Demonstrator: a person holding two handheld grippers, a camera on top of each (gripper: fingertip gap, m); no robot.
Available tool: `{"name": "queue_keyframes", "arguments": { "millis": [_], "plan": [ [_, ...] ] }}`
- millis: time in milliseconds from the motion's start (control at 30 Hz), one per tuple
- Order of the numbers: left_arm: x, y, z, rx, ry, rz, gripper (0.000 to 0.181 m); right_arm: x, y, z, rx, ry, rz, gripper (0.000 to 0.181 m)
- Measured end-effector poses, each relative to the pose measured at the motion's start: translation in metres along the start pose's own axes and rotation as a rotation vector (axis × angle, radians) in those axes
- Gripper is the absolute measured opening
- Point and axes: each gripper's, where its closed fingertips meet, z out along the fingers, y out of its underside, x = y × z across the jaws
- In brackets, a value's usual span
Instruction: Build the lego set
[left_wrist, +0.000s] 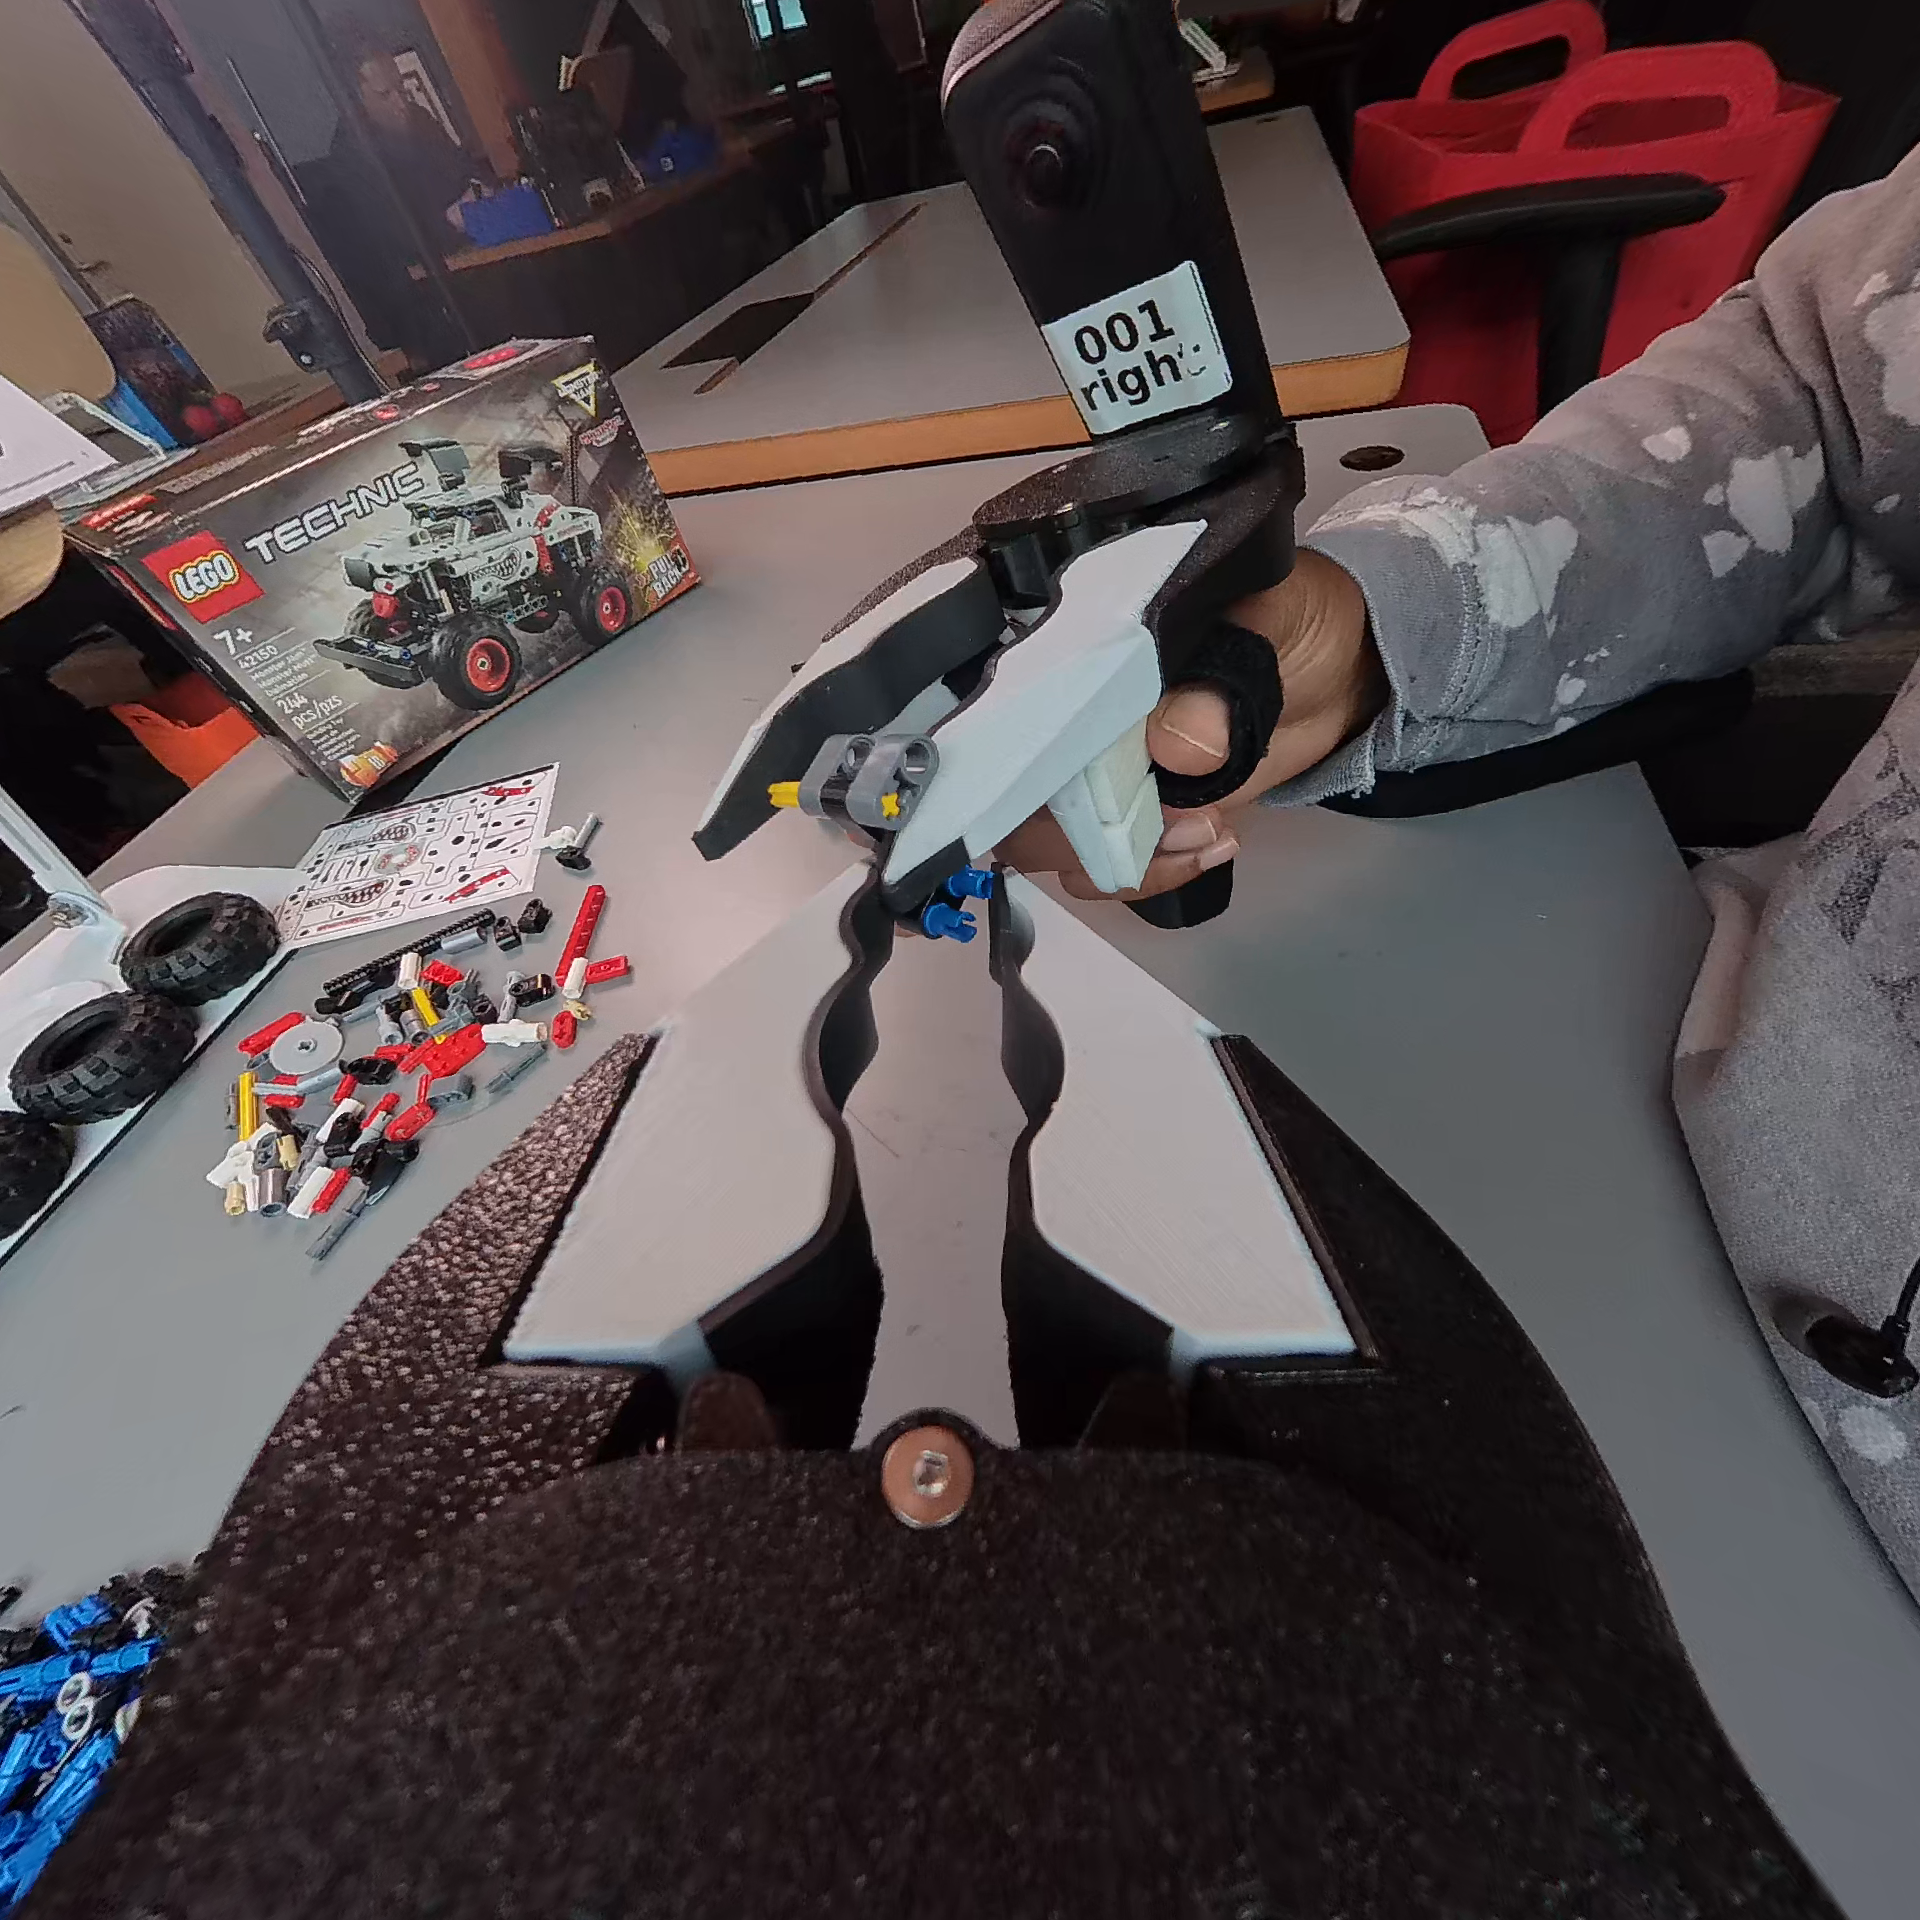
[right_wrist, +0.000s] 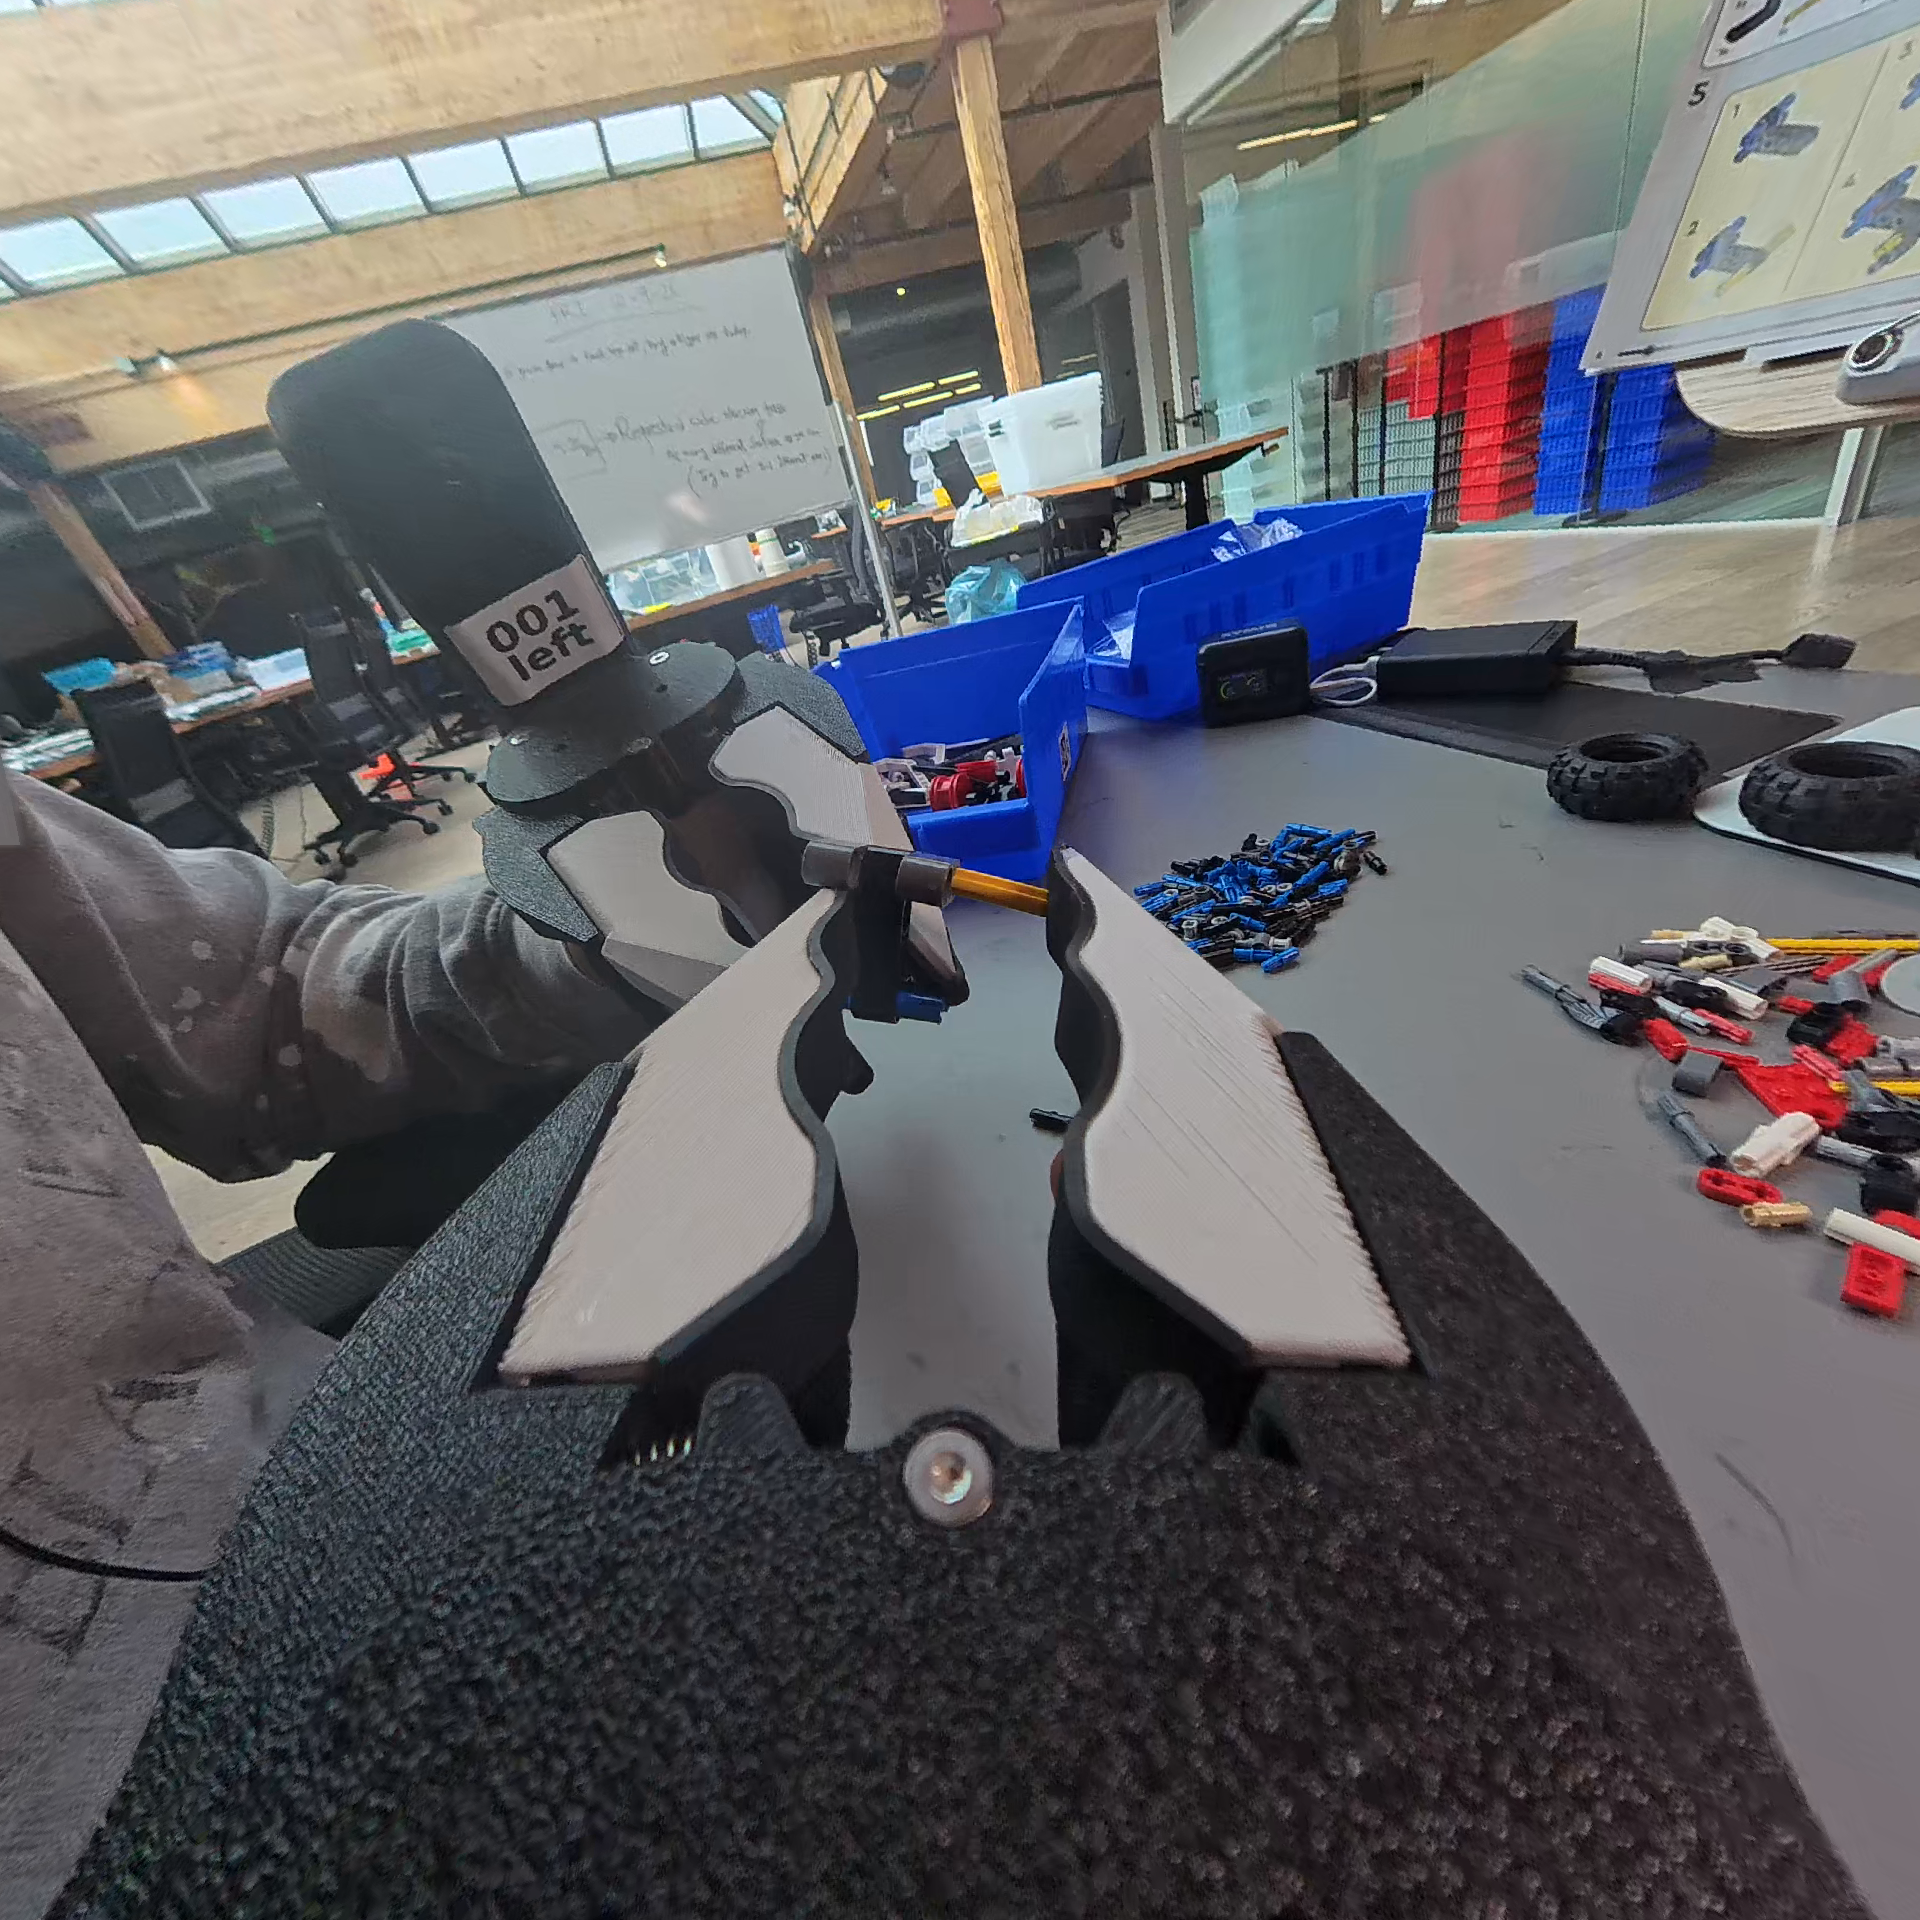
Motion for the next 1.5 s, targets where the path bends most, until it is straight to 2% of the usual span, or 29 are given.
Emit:
{"name": "queue_keyframes", "arguments": {
  "millis": [700, 900, 1033, 1233, 1500],
  "plan": [
    [0.005, 0.001, 0.002, -0.001, 0.031, -0.005, 0.019, -0.004, 0.003, -0.002, -0.046, -0.005, -0.1, 0.036],
    [0.0, -0.01, -0.001, 0.059, -0.037, 0.076, 0.018, -0.004, -0.003, 0.0, -0.046, 0.016, -0.106, 0.045],
    [0.004, -0.013, -0.001, 0.073, -0.054, 0.123, 0.019, -0.009, -0.005, 0.001, -0.032, 0.016, -0.108, 0.044],
    [0.006, -0.012, 0.001, 0.073, -0.033, 0.109, 0.019, -0.008, -0.006, 0.0, -0.038, 0.035, -0.144, 0.047],
    [0.01, -0.009, 0.002, 0.055, 0.031, 0.035, 0.019, -0.01, -0.003, 0.0, -0.029, 0.04, -0.141, 0.041]
  ]
}}
